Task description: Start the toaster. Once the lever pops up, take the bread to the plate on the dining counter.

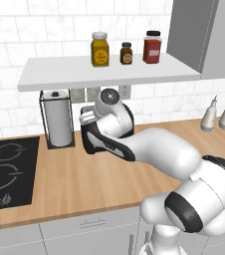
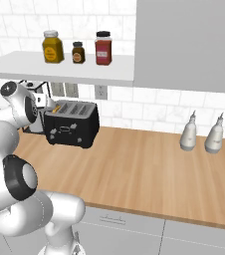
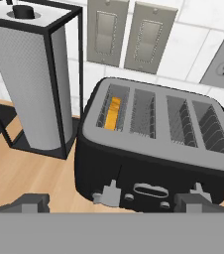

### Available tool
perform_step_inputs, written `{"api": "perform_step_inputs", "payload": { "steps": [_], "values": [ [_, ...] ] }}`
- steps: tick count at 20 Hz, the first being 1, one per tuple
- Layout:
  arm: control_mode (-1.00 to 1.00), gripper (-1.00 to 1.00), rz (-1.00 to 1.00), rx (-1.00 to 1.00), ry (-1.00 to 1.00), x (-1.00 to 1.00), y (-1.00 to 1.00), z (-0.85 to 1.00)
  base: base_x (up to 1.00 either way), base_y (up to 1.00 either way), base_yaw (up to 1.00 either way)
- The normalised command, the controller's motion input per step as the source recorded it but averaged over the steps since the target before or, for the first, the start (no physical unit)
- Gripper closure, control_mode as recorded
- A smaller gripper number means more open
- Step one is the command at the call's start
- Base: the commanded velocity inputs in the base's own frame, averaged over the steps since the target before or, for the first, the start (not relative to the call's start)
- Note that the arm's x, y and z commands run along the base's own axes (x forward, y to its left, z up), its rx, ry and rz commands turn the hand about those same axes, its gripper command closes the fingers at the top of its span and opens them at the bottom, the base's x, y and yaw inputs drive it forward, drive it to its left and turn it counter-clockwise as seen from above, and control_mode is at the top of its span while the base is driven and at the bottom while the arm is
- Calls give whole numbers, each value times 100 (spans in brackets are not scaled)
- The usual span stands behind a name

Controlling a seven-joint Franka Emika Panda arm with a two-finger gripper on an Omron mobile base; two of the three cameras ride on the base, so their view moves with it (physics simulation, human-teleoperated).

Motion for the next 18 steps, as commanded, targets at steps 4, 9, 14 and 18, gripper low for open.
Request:
{"api": "perform_step_inputs", "payload": {
  "steps": [4,9,14,18],
  "values": [
    [-100,-100,0,0,0,0,0,0,0,0,0],
    [-100,-100,0,0,0,0,0,0,0,0,0],
    [-100,-100,0,0,0,0,0,0,0,0,0],
    [-100,-100,0,0,0,0,0,0,0,0,0]
  ]
}}
